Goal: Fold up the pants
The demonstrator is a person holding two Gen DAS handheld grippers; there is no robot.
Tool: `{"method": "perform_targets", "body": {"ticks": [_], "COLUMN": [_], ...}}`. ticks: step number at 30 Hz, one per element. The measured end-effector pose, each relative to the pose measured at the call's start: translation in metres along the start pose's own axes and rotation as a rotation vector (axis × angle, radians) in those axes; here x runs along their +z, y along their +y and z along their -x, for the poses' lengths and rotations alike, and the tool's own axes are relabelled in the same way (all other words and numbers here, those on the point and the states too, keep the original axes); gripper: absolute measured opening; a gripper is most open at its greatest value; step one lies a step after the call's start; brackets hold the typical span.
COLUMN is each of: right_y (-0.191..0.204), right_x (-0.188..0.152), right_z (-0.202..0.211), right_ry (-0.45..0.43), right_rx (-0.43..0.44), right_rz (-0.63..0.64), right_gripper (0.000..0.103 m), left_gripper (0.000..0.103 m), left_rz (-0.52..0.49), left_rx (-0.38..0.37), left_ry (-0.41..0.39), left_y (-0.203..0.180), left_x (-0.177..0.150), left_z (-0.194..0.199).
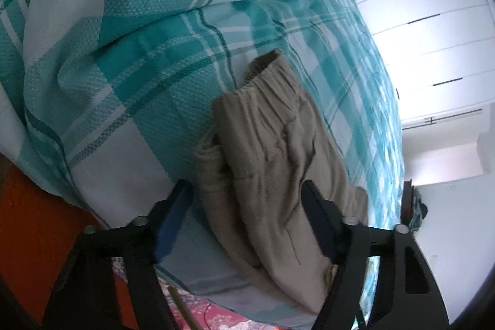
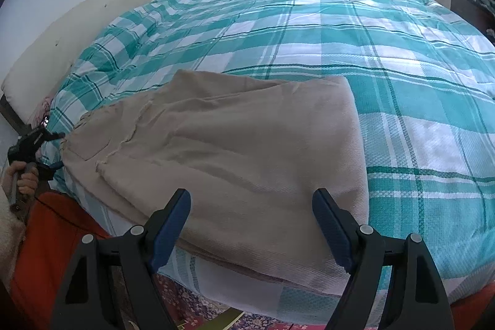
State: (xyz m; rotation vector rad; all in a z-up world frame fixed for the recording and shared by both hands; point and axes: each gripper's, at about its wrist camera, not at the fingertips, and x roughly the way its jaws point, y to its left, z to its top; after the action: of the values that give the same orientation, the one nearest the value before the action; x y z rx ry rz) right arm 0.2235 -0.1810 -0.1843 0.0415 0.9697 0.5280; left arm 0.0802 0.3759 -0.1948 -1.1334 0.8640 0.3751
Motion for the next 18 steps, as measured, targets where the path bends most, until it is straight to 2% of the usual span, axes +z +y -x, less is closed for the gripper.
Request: {"method": "perform_targets", "body": {"ticks": [1,2,3,4,8,10,13,14,16,18], "right_y": [-0.001,-0.001,-0.002,-0.002,-0.002,-0.003,-0.007,-0.008,-0.014,-0.020], "right_x": [0.000,0.000,0.000,0.000,0.000,0.000,0.001,0.001,0.002,0.004], "right_z": [0.000,0.000,0.000,0.000,0.000,0.001,0.005,0.006,0.010,0.015], "right_ry": [-0.001,-0.001,0.000,0.000,-0.003,-0.011,-0.029,-0.033,-0.051,-0.071], "right_rx": [0.001,0.002,0.003,0.004,0.009,0.012,0.015,0.017,0.022,0.028], "right_rz": [-0.002,-0.004,-0.006,-0.007,-0.006,-0.006,-0.019,-0.025,-0.048,-0.075], "right_gripper": [0.081,0.081,0.081,0.081,0.081,0.081,0.081,0.081,0.081,0.081], "left_gripper": [0.037,0.033,0.022,0.018,0.015,0.014,0.014,0.014,0.014,0.014], "left_rz": [-0.003,-0.008,-0.010,-0.011,-0.038,-0.072,-0.241,-0.334,-0.475,-0.649], "left_rx": [0.002,0.006,-0.002,-0.016,-0.066,-0.108,-0.142,-0.160,-0.185,-0.208], "left_ry": [0.003,0.004,-0.008,-0.018,-0.070,-0.092,-0.122,-0.125,-0.114,-0.073], "left_y": [0.001,0.001,0.001,0.001,-0.010,-0.029,-0.085,-0.116,-0.160,-0.213], "left_x": [0.000,0.000,0.000,-0.001,-0.008,-0.014,-0.029,-0.040,-0.061,-0.097], "left_z": [-0.002,-0.003,-0.001,0.002,0.023,0.037,0.064,0.073,0.081,0.084]}}
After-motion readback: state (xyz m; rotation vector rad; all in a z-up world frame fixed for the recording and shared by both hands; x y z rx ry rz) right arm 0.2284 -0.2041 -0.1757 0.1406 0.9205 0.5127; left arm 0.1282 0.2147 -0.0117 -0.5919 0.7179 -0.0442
